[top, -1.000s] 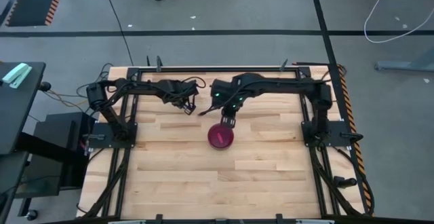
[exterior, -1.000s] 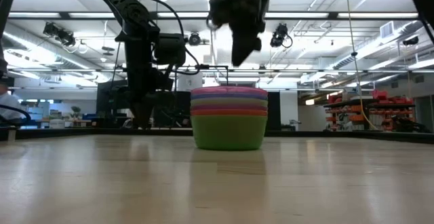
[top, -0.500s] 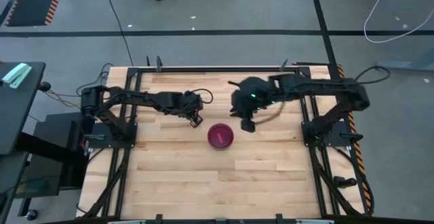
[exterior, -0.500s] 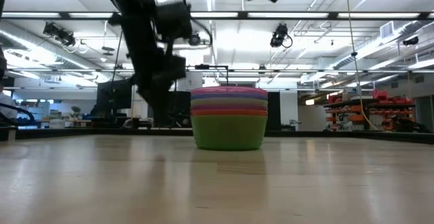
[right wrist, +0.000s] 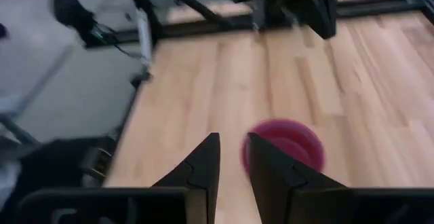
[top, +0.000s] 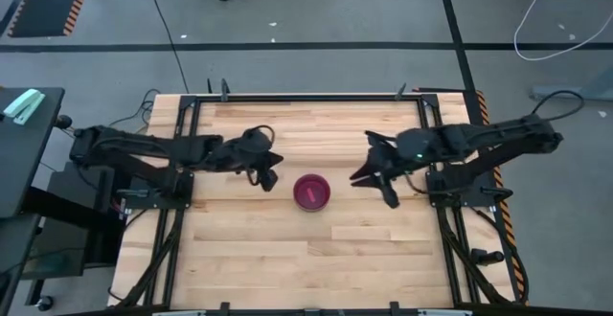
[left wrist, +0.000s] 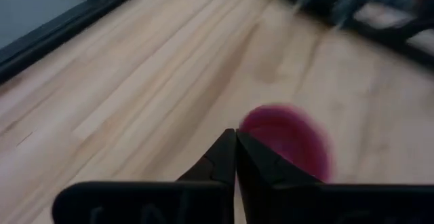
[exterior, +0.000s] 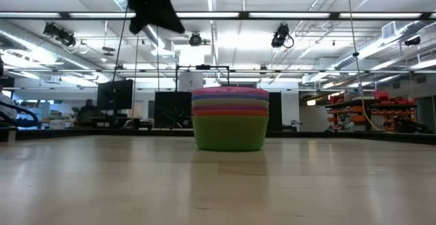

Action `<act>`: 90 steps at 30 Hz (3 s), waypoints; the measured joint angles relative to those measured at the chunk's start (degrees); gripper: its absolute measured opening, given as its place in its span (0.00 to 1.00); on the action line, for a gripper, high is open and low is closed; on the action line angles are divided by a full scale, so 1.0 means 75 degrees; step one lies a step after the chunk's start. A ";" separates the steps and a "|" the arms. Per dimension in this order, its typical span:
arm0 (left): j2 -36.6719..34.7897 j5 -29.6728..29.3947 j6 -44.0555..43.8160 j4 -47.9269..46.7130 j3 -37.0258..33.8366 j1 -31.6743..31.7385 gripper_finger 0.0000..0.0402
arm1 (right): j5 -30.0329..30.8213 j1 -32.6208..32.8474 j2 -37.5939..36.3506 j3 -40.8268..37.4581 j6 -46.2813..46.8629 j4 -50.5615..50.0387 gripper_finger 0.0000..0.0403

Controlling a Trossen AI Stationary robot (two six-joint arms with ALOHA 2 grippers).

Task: Nest bowls inside each other
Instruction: Return to Home Position

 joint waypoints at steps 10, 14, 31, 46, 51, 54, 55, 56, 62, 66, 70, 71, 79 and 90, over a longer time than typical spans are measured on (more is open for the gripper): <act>-0.0524 0.0013 -0.0044 0.0218 0.0003 -0.1108 0.09 | -0.0026 0.1063 -0.0980 -0.0526 0.0202 -0.0225 0.20; -0.0517 0.0042 -0.0020 0.0272 0.0001 -0.1326 0.08 | 0.0000 0.1297 -0.1104 -0.0577 0.0437 -0.0709 0.20; -0.0375 -0.1416 0.0612 0.0716 0.0003 -0.3198 0.08 | -0.0324 0.2428 -0.1297 -0.2405 0.0482 0.2981 0.20; 0.1205 0.0360 0.2411 0.3806 0.0000 -0.4258 0.06 | -0.0612 0.3301 -0.2256 -0.4629 0.0562 0.6510 0.20; 0.1479 0.1063 0.2442 0.4039 0.0003 -0.3771 0.08 | -0.0636 0.3423 -0.2345 -0.5462 0.0949 0.7818 0.20; 0.1539 0.1426 0.2521 0.4094 0.0000 -0.3435 0.09 | -0.0769 0.3489 -0.2385 -0.5892 0.1066 0.8385 0.20; 0.1542 0.1552 0.2575 0.4082 0.0000 -0.3330 0.09 | -0.0792 0.3513 -0.2393 -0.5987 0.1080 0.8523 0.20; 0.1544 0.1628 0.2622 0.4074 0.0000 -0.3209 0.09 | -0.0828 0.3513 -0.2439 -0.6063 0.1083 0.8595 0.20; 0.1336 0.1980 0.2615 0.3732 0.0000 -0.2331 0.06 | -0.1064 0.3520 -0.2811 -0.6235 0.1027 0.8770 0.20; 0.0812 0.2000 0.2566 0.3361 0.0000 -0.1769 0.06 | -0.1443 0.3504 -0.3334 -0.6235 0.0822 0.8702 0.20; 0.0259 0.2003 0.2652 0.3129 -0.0002 -0.1428 0.08 | -0.1499 0.3498 -0.4023 -0.6232 0.0792 0.8318 0.20; 0.0128 0.2002 0.2681 0.3132 0.0001 -0.1385 0.08 | -0.1505 0.3498 -0.4194 -0.6232 0.0761 0.8230 0.20; -0.1502 0.1987 0.2518 0.2358 0.0002 -0.0899 0.07 | -0.2105 0.3498 -0.5768 -0.6228 0.0652 0.7993 0.20; -0.3043 0.1890 0.2418 0.1481 0.0003 -0.1044 0.06 | -0.2445 0.3498 -0.7048 -0.6221 0.1223 0.7958 0.20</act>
